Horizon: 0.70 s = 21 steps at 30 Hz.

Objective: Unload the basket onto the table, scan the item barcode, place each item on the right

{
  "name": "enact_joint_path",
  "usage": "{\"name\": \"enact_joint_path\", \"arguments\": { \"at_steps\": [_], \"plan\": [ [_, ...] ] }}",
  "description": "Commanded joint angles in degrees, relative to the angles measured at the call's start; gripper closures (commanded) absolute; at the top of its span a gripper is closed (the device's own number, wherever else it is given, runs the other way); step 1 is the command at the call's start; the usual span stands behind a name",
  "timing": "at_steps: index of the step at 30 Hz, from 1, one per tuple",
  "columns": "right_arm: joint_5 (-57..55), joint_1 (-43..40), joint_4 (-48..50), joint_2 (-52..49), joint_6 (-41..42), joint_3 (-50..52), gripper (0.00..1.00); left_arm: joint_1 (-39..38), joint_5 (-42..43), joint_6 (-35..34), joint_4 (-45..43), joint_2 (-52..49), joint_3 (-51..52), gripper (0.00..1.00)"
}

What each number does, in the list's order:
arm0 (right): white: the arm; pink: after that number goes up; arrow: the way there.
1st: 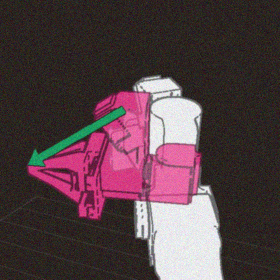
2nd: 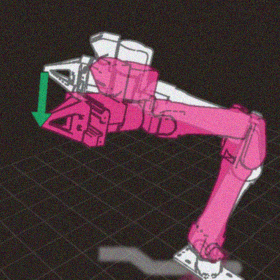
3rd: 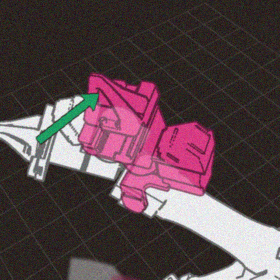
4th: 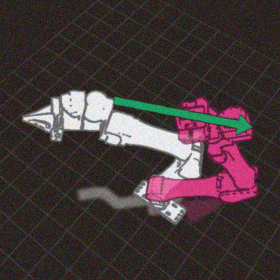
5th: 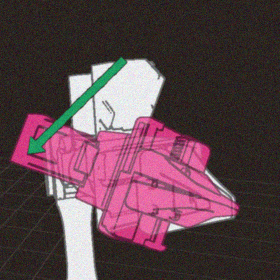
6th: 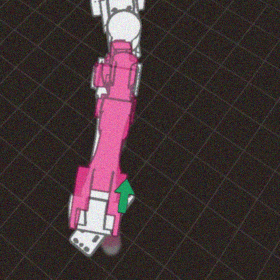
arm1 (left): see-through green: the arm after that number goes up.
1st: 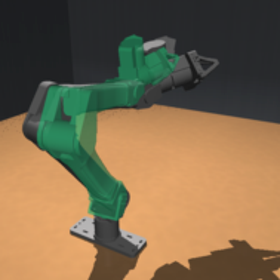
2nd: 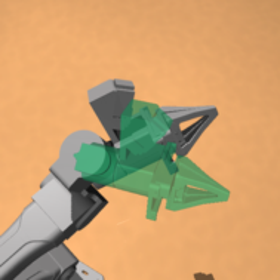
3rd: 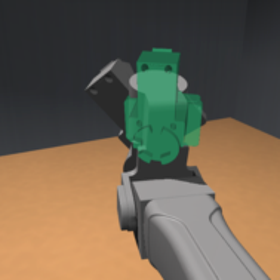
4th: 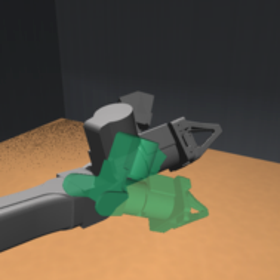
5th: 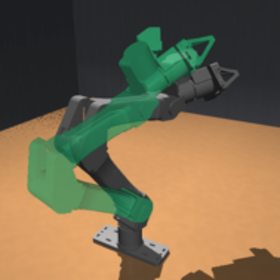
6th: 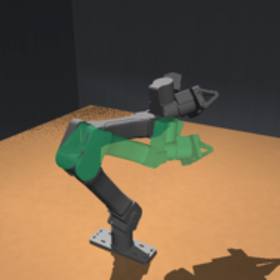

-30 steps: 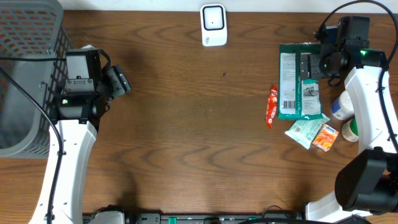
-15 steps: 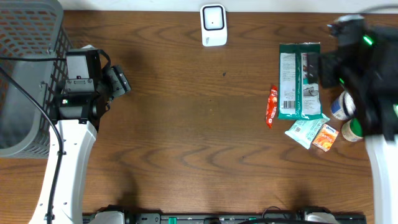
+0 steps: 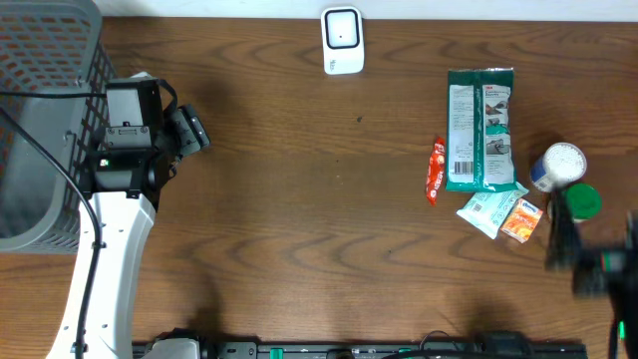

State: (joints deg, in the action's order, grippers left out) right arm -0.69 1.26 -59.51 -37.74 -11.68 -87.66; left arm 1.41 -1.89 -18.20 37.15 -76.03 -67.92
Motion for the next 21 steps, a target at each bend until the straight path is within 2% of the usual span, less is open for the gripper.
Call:
{"name": "enact_joint_path", "arguments": {
  "at_steps": [1, 11, 18, 21],
  "plan": [
    [4.39, 0.35, -2.71, 6.10, -0.57, 2.58, 0.01, 0.17, -0.74, -0.09, 0.11, -0.39, -0.98, 0.19],
    [6.82, 0.72, -1.68, 27.71, -0.57, 21.79, 0.01, 0.17, -0.74, -0.11, 0.13, -0.39, -0.98, 0.19],
    [7.04, 0.72, 10.88, 37.24, -0.57, 38.16, 0.01, 0.17, -0.74, -0.11, 0.11, -0.39, -0.98, 0.19],
    [6.99, 0.94, 17.51, 37.13, -0.59, 43.39, 0.01, 0.17, -0.74, -0.09, 0.11, -0.39, -0.98, 0.19]
  ]
}}
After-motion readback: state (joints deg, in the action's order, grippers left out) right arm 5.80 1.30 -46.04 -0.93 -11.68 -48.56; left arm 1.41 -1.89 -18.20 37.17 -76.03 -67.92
